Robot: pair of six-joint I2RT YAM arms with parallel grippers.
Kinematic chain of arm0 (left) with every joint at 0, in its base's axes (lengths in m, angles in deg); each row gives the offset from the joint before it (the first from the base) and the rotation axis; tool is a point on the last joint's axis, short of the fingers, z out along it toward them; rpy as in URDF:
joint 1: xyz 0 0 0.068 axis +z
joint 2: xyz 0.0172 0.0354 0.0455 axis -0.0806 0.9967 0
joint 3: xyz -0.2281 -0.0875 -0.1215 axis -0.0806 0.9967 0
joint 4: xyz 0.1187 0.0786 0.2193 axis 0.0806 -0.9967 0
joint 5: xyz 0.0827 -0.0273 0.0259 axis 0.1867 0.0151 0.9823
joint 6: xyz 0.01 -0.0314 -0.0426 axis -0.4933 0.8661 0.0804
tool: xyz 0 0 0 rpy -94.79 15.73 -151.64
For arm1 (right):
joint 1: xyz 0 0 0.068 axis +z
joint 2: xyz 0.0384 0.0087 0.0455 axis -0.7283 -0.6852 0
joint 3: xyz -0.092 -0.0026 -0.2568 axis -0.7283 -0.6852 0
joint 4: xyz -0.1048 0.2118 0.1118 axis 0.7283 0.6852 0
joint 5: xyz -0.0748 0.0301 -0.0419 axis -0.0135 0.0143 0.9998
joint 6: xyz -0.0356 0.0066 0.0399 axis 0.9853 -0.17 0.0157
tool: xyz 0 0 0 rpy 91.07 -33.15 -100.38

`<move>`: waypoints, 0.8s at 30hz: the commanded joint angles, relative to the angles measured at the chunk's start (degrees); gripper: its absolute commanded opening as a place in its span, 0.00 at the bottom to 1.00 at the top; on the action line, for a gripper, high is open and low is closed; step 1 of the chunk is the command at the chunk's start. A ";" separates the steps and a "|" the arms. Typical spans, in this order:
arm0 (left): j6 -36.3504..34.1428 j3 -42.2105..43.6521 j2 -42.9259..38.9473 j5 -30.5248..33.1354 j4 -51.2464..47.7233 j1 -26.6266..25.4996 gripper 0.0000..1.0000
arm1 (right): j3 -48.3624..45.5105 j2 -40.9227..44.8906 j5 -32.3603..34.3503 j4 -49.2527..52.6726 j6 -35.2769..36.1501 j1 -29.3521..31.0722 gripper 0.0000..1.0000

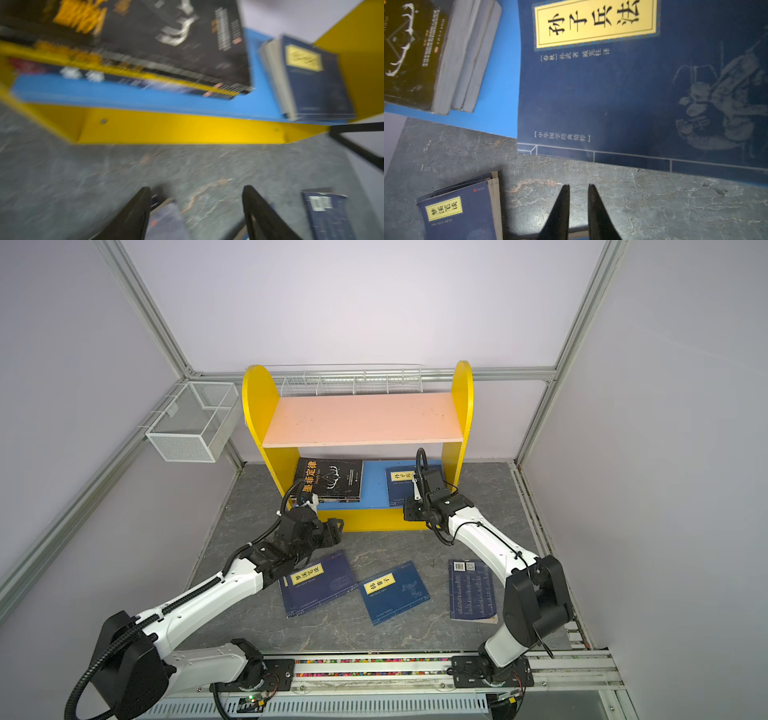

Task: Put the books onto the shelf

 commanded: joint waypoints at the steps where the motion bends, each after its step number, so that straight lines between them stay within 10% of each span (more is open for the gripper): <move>1: 6.78 3.15 -4.57 10.65 -4.47 2.63 0.70 | 1.42 -1.37 1.01 2.09 -0.39 0.25 0.21; 24: 9.34 5.40 -7.05 9.18 -5.51 6.41 0.70 | 7.62 -5.86 2.79 2.63 2.38 -2.54 0.21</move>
